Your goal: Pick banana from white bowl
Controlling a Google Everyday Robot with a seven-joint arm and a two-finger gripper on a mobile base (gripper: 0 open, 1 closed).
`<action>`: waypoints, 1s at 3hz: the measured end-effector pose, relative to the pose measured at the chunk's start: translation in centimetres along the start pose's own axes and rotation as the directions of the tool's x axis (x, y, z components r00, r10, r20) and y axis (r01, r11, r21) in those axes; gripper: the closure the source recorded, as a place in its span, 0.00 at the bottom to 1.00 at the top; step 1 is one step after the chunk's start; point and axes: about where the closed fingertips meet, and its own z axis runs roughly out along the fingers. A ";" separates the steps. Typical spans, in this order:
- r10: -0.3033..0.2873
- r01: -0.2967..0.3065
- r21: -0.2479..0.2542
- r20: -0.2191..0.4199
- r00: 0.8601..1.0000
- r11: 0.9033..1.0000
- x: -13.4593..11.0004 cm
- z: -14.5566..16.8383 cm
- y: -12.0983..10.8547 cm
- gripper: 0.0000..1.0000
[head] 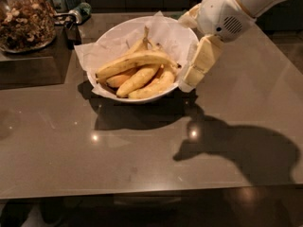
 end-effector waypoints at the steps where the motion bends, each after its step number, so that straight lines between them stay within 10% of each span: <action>1: -0.002 0.002 -0.002 0.002 1.000 1.000 -0.1 0.2 -0.1 0.00; 3: -0.035 0.038 -0.045 0.071 0.997 0.998 -1.8 2.4 -2.3 0.00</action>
Offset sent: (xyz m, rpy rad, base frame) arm 0.0170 0.0065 -0.0046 0.0822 0.0051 0.0020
